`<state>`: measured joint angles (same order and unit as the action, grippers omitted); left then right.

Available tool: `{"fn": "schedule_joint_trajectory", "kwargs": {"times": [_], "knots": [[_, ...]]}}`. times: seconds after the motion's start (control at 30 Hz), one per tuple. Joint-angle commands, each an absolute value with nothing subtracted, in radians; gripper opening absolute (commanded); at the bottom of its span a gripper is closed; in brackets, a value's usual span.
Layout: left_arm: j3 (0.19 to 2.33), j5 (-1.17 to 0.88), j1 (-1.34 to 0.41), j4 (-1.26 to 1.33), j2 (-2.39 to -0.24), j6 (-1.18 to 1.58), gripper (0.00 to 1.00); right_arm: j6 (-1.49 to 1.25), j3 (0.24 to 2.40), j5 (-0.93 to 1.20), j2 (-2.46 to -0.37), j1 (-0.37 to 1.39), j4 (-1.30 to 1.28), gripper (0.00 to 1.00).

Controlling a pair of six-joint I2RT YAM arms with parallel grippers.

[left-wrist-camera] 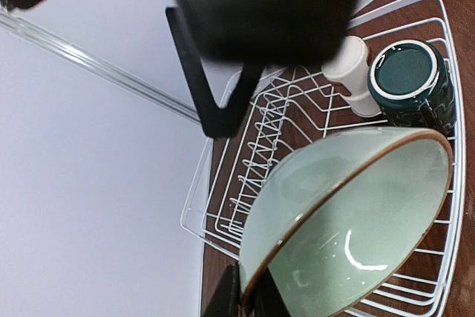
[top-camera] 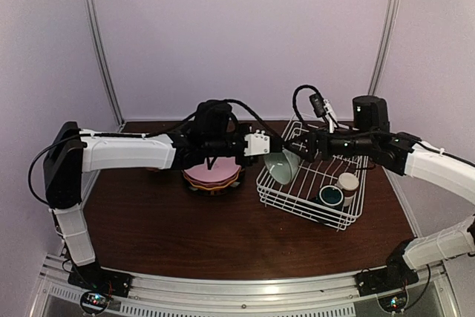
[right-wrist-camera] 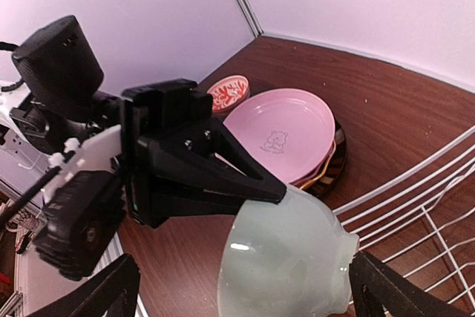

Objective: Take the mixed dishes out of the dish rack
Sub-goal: Pass from the right arm to the left, then place the bowl in the bowl.

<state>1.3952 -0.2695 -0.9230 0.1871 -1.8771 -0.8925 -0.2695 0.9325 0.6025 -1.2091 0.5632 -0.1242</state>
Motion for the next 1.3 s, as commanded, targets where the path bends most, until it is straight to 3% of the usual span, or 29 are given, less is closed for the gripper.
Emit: {"fn": "schedule_joint_trajectory", "kwargs": {"times": [0.0,0.2,0.43,0.87,1.27], "knots": [[1.377,-0.182,-0.919,0.337,-1.784,-0.712,0.00,-0.279,0.984,0.579,-1.145,0.548,-0.070,1.00],[1.399,0.017,-0.882,0.274,-1.719,-0.447,0.00,-0.258,1.002,0.456,-1.066,0.520,-0.126,1.00],[1.571,0.197,-0.791,-0.143,-1.694,-0.116,0.00,-0.216,0.983,0.308,-1.009,0.512,-0.189,1.00],[1.636,0.028,-0.403,-0.630,-1.617,0.461,0.00,-0.203,0.936,0.283,-1.012,0.512,-0.179,1.00],[1.522,-0.091,-0.177,-0.729,-1.647,0.617,0.00,-0.224,0.915,0.293,-1.041,0.513,-0.145,1.00]]}}
